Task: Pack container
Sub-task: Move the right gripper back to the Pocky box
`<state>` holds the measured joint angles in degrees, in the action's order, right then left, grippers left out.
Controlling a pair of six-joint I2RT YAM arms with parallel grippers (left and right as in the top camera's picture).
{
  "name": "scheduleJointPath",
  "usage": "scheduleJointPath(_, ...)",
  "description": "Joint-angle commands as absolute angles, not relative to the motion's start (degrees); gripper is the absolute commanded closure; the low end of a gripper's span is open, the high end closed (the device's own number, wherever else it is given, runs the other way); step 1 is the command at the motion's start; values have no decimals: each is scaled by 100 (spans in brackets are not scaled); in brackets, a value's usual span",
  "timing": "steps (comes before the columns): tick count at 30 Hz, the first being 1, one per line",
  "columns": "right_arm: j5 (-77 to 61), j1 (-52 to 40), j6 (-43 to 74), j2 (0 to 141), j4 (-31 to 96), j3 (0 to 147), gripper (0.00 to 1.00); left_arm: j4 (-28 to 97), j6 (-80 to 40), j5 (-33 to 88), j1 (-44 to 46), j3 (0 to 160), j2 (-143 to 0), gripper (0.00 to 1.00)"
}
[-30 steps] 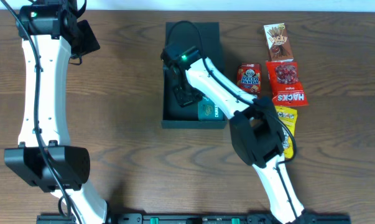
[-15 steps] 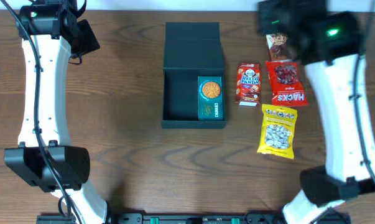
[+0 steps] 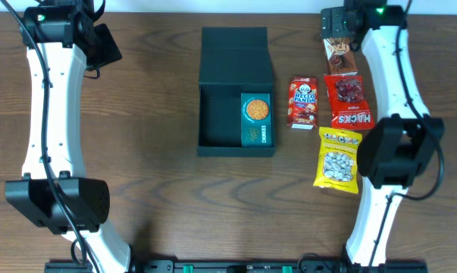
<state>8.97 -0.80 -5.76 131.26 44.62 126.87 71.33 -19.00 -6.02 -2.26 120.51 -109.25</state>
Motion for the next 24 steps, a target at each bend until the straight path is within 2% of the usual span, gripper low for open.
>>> scheduleJointPath(1,897,-38,-1074,13426,4252,12685,1,7133,-1798,-659,-266,12075,-10960,40)
scheduleJointPath(8,902,16,-1636,14044,4040,12685,3,7098,-1796,-779,-266,12075,-10960,37)
scheduleJointPath(17,40,434,-1411,14355,3935,12685,2,7126,-1796,-919,-266,12075,-10960,35)
scheduleJointPath(24,-261,556,-1372,14444,3881,12685,6,7109,-1796,-919,-266,12075,-10960,33)
